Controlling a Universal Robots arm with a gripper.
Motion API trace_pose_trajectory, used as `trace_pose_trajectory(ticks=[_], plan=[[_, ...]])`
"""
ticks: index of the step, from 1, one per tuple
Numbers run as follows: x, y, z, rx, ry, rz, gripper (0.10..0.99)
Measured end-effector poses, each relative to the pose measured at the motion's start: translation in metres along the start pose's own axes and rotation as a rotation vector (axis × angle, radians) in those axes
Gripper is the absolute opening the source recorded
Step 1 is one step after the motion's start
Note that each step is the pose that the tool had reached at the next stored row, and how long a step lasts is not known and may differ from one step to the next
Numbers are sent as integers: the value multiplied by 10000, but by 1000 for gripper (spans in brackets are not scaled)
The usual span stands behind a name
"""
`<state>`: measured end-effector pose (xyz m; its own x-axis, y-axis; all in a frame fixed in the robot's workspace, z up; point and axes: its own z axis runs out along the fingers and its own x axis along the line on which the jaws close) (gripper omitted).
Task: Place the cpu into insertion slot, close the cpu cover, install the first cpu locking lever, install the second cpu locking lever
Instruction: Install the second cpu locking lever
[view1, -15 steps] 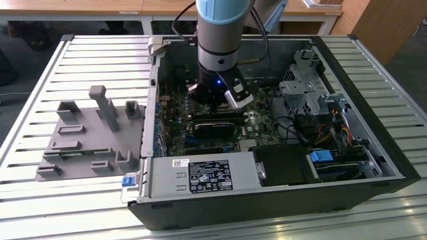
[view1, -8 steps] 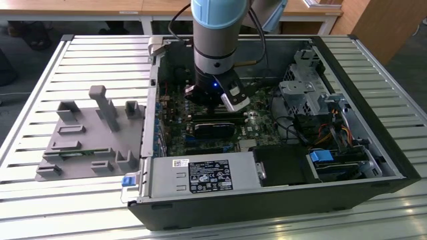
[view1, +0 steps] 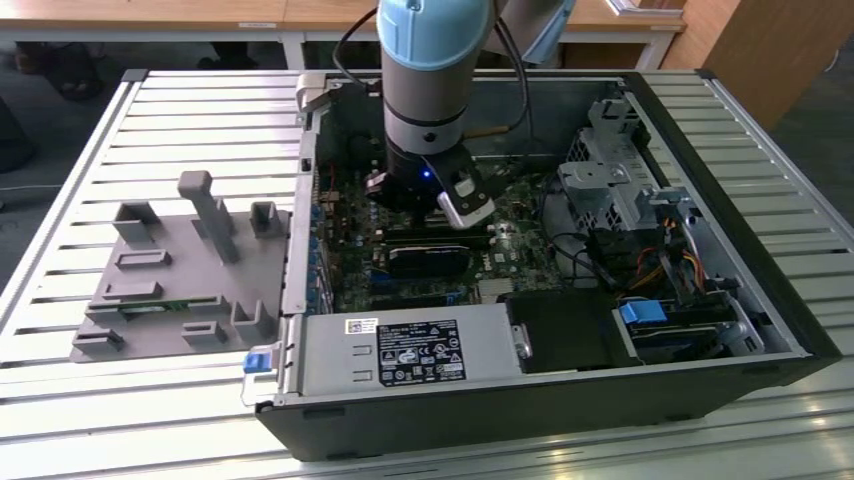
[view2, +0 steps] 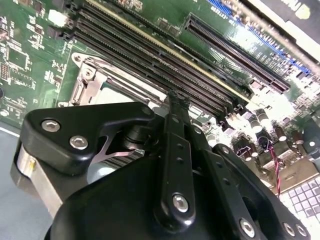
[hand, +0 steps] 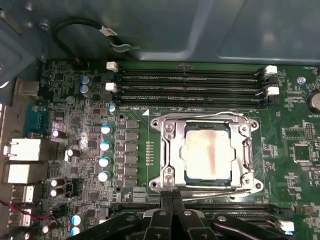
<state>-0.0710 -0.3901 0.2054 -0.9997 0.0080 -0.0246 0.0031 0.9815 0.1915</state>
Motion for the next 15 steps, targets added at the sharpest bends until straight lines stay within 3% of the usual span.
trace_pose_trajectory(ticks=[11,15], plan=[[62,-16,78,-266,-23,0,106],[65,-22,110,-461,-24,7,106]])
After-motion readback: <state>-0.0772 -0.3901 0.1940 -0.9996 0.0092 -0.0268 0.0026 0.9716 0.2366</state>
